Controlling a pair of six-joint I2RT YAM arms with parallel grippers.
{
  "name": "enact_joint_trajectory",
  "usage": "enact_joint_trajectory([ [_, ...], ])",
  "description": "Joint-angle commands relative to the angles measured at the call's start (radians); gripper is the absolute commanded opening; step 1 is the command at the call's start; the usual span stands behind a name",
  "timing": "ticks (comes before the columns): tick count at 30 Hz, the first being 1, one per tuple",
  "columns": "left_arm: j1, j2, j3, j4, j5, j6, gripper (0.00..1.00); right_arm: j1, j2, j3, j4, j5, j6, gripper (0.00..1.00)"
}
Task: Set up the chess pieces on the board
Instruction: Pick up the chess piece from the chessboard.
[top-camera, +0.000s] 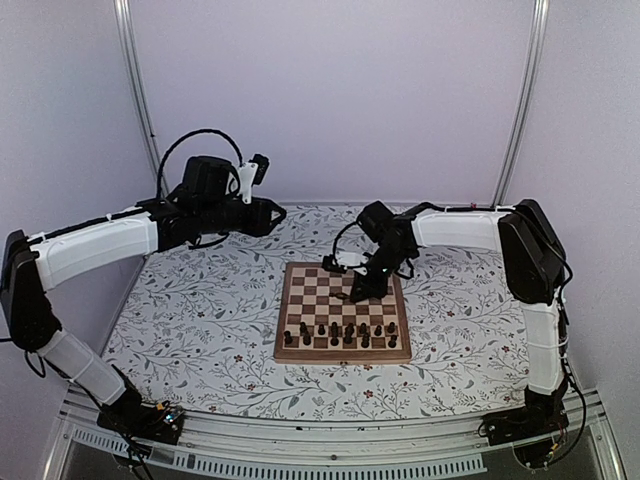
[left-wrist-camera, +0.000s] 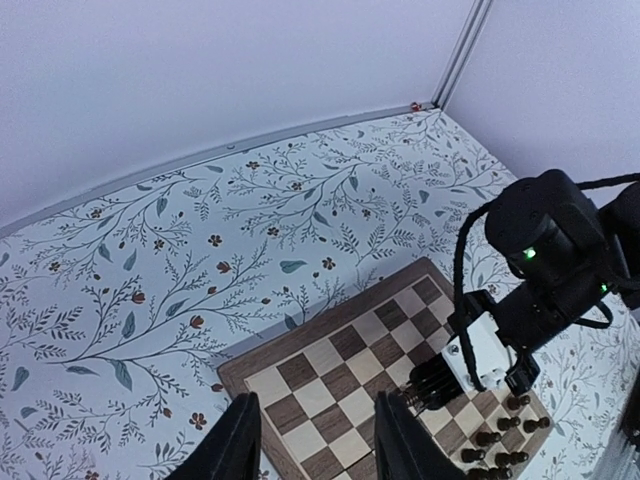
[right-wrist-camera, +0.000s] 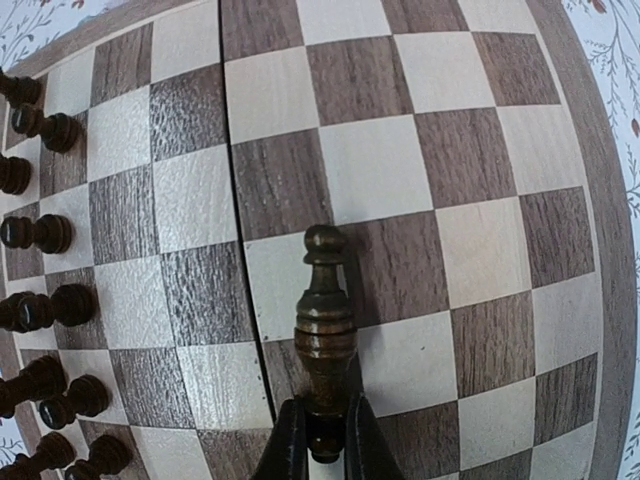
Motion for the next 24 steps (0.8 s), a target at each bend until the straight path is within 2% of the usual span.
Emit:
enact_joint_trajectory([
  [1,0.003,0.027,0.012,0.027,0.043,-0.012,0.4,-0.014,-0.104,-0.087,0.019,-0.056,0.013,0.01],
  [5,-0.019,0.063,0.008,0.067,0.144,-0.09,0.41,-0.044,-0.233,-0.198,0.095,-0.124,0.047,0.01],
  [8,-0.038,0.099,0.011,0.122,0.275,-0.167,0.41,-0.07,-0.311,-0.253,0.145,-0.183,0.07,0.01],
  [13,-0.051,0.127,-0.107,0.423,0.465,-0.368,0.39,-0.085,-0.341,-0.283,0.175,-0.246,0.083,0.01],
  [16,-0.059,0.176,-0.13,0.494,0.495,-0.451,0.38,-0.085,-0.329,-0.283,0.177,-0.285,0.089,0.01],
  [24,-0.105,0.266,-0.103,0.458,0.498,-0.482,0.34,-0.086,-0.334,-0.281,0.179,-0.302,0.095,0.01],
])
